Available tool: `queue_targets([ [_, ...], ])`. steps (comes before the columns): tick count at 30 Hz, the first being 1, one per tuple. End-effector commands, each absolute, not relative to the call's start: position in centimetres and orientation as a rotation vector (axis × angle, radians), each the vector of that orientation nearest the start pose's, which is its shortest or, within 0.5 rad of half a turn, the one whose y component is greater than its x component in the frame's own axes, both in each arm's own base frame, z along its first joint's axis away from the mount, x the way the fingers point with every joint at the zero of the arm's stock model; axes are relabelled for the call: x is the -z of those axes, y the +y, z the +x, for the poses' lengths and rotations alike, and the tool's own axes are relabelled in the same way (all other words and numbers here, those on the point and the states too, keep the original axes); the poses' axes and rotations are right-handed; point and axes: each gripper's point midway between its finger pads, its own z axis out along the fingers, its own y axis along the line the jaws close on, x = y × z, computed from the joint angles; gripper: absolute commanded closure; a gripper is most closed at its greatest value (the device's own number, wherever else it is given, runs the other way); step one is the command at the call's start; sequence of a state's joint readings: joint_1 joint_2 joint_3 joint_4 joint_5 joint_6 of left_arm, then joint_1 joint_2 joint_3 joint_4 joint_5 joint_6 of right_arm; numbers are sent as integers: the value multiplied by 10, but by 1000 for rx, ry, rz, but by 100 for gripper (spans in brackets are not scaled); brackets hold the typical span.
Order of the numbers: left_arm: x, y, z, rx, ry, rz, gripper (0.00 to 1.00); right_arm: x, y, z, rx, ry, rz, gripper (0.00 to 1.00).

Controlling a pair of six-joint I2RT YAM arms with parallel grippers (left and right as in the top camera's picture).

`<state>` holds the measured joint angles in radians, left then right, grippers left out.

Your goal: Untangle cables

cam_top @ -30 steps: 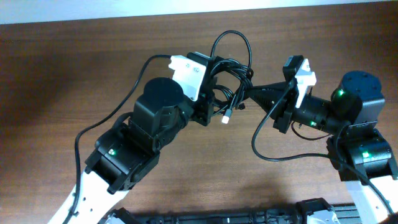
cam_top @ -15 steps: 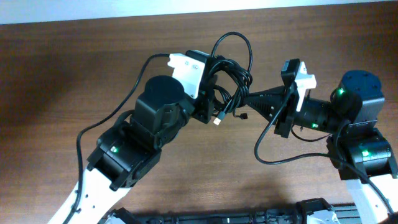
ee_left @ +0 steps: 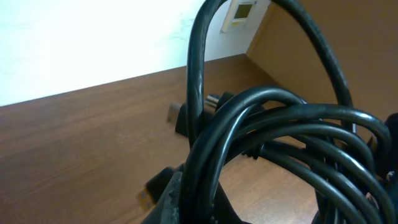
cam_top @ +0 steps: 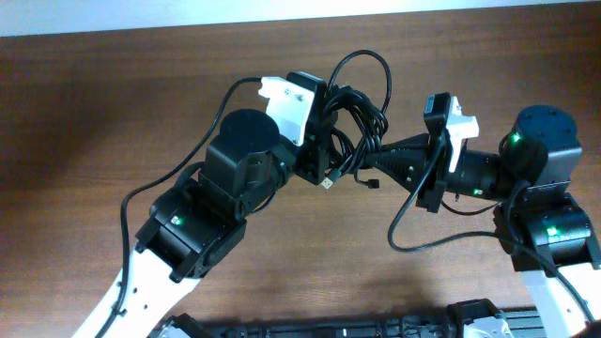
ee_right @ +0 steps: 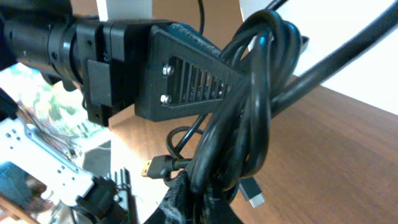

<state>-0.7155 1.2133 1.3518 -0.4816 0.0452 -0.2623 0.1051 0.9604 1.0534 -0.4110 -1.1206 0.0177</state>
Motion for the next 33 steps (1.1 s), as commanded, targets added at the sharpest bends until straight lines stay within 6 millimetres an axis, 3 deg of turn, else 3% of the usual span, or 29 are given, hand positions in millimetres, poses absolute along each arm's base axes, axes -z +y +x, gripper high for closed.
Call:
queue_targets([
  [1, -378, -279, 280, 814, 1903, 504, 100, -370, 183, 227, -1137, 1631, -859, 96],
  [10, -388, -279, 284, 882, 1901, 387, 100, -366, 181, 232, -1081, 1640, -858, 96],
  [12, -387, -266, 297, 871, 1930, 200, 100, -365, 182, 229, -1079, 1620, -890, 96],
  [17, -387, -242, 317, 908, 1947, -45, 100, -369, 186, 217, -1112, 1548, -979, 96],
  [26, -389, -217, 335, 903, 1929, -181, 100, -361, 185, 216, -1094, 1569, -988, 96],
  [33, -416, -206, 339, 930, 1824, -198, 100, -336, 171, 240, -941, 1749, -857, 96],
])
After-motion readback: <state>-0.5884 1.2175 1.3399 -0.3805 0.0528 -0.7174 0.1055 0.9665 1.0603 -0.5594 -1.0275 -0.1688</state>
